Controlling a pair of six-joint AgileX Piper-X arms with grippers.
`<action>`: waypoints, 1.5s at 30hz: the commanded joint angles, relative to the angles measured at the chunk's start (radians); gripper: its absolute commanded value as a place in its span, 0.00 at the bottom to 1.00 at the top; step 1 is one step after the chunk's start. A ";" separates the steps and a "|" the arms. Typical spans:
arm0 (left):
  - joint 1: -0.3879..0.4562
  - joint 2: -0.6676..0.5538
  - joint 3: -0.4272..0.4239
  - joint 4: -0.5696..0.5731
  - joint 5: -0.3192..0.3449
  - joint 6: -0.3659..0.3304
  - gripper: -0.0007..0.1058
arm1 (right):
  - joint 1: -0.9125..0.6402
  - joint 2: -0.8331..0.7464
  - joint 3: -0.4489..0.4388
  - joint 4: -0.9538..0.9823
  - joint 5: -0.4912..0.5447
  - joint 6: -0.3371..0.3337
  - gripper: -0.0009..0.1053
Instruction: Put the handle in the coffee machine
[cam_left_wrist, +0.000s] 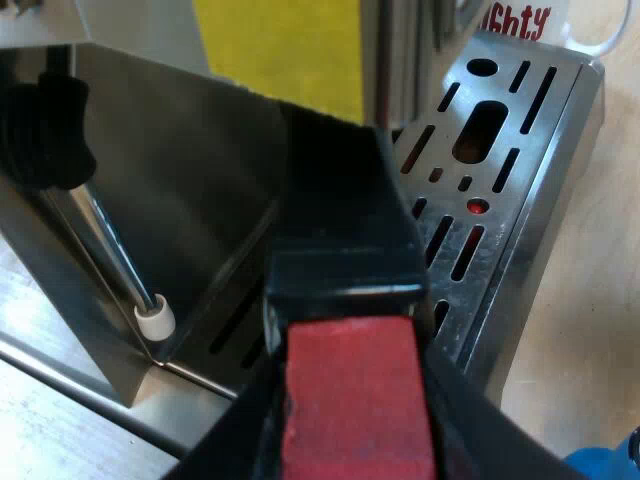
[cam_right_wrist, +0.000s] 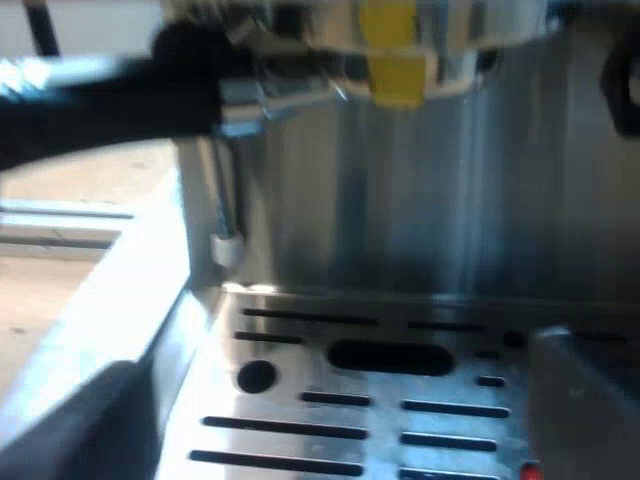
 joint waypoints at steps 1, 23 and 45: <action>-0.003 -0.024 -0.019 -0.011 0.155 0.025 0.01 | -0.021 0.014 0.001 -0.001 -0.002 -0.013 0.52; 0.037 -0.024 -0.019 -0.049 0.103 0.025 0.01 | -0.150 0.058 0.008 -0.134 -0.155 -0.261 0.47; 0.037 -0.024 -0.019 -0.002 0.148 0.023 0.01 | -0.236 0.240 0.025 -0.645 -0.262 -0.328 0.47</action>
